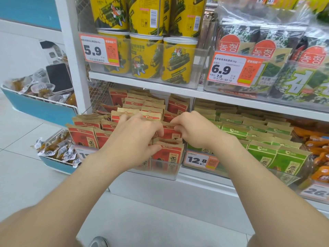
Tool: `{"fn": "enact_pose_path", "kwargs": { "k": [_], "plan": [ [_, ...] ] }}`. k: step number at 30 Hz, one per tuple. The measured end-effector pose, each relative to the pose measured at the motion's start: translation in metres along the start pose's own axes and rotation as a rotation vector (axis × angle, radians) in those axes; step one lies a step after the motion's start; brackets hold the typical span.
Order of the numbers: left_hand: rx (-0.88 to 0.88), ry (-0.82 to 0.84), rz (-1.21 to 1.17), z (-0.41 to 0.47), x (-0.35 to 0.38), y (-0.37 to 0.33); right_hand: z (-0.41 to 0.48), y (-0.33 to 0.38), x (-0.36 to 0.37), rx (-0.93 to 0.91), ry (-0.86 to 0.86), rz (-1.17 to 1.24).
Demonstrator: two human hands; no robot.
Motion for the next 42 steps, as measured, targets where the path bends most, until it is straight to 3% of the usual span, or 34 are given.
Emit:
{"fn": "enact_pose_path", "kwargs": {
  "k": [4,7,11,19,27,42],
  "plan": [
    [-0.005,-0.028,-0.052,0.0,-0.002,0.001,-0.001,0.0,-0.007,0.029,-0.004,0.033],
    [0.034,-0.063,-0.078,0.002,-0.001,0.0,-0.002,0.008,-0.006,0.039,0.095,-0.008],
    [0.088,0.117,0.0,0.01,0.013,-0.002,-0.01,0.012,-0.001,0.052,0.239,-0.037],
    [0.095,0.239,0.0,0.018,0.027,0.002,-0.013,0.007,-0.003,0.032,0.047,-0.04],
    [0.116,0.292,0.066,0.028,0.032,0.001,0.007,-0.005,-0.006,0.139,-0.142,-0.116],
    [0.104,0.34,-0.043,0.039,0.025,0.0,0.036,-0.01,0.007,0.295,0.066,-0.209]
  ]
}}
Point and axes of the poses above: each hand's wrist, its own z-axis towards the middle knuckle, its own x-axis out of the palm, y = z × x, the point moved 5 cm from there along z, towards the middle knuckle
